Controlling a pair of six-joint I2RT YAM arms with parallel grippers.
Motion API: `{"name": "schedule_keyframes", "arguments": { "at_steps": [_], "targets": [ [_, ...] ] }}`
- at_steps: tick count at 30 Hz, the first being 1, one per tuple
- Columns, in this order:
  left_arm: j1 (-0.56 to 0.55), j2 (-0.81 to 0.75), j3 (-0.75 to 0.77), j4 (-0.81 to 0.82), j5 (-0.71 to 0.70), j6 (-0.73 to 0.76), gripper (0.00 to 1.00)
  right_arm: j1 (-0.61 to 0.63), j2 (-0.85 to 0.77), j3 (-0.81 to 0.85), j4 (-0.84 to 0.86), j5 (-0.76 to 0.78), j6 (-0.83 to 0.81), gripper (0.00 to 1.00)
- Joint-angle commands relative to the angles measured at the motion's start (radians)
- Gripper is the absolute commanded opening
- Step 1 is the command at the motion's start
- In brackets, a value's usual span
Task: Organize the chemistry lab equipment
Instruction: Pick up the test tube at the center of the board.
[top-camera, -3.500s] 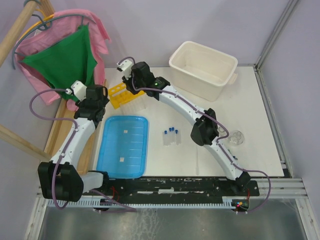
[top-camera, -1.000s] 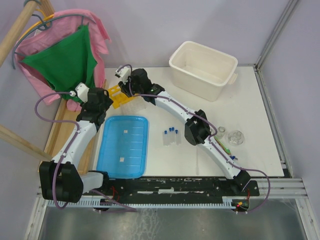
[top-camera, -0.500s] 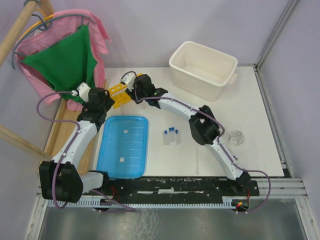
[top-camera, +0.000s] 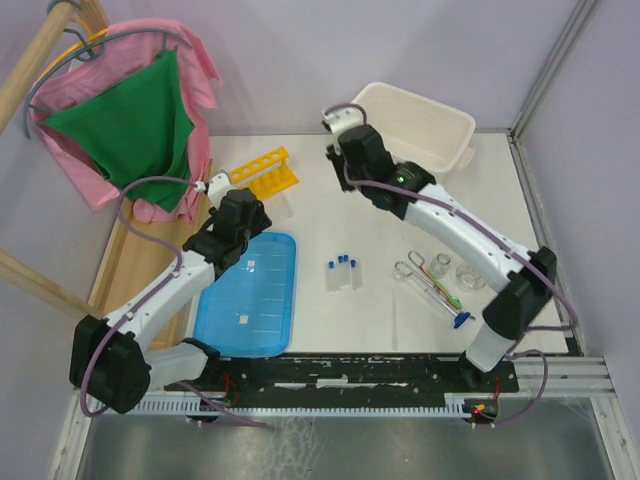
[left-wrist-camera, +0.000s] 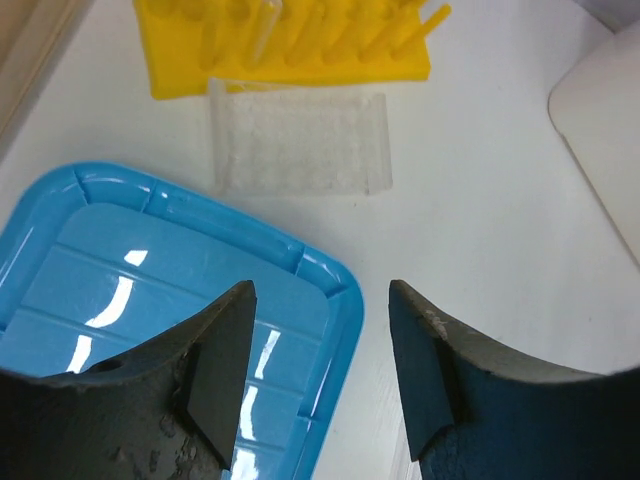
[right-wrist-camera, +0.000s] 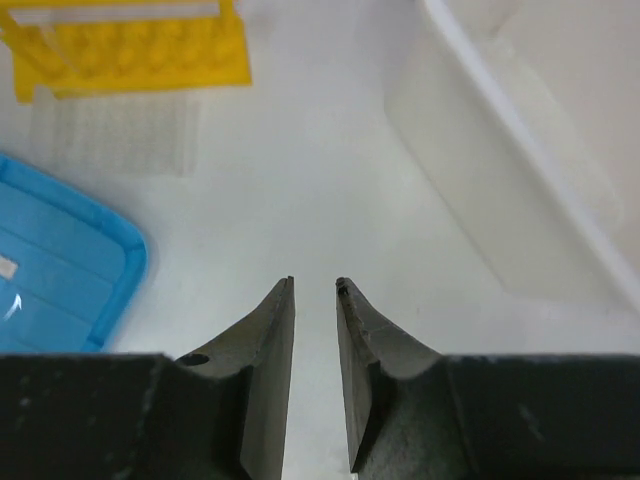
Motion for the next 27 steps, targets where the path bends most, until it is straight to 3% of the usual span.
{"name": "schedule_keyframes", "arguments": {
  "at_steps": [1,5,12,20,27],
  "targets": [
    [-0.043,-0.092,-0.072,0.023,-0.040,0.028,0.62,0.006,-0.137,-0.361,-0.112,-0.012,0.220,0.31],
    [-0.051,-0.163,-0.115,0.001,-0.026,0.045,0.60,0.006,-0.199,-0.516,-0.077,-0.077,0.304,0.26],
    [-0.064,-0.222,-0.154,-0.026,0.030,0.060,0.60,0.006,-0.236,-0.675,-0.015,-0.090,0.359,0.27],
    [-0.091,-0.172,-0.156,-0.005,0.099,0.064,0.60,0.006,-0.209,-0.758,0.083,-0.203,0.391,0.28],
    [-0.110,-0.172,-0.168,0.006,0.084,0.065,0.60,0.007,-0.141,-0.756,0.109,-0.204,0.398,0.29]
  ]
}}
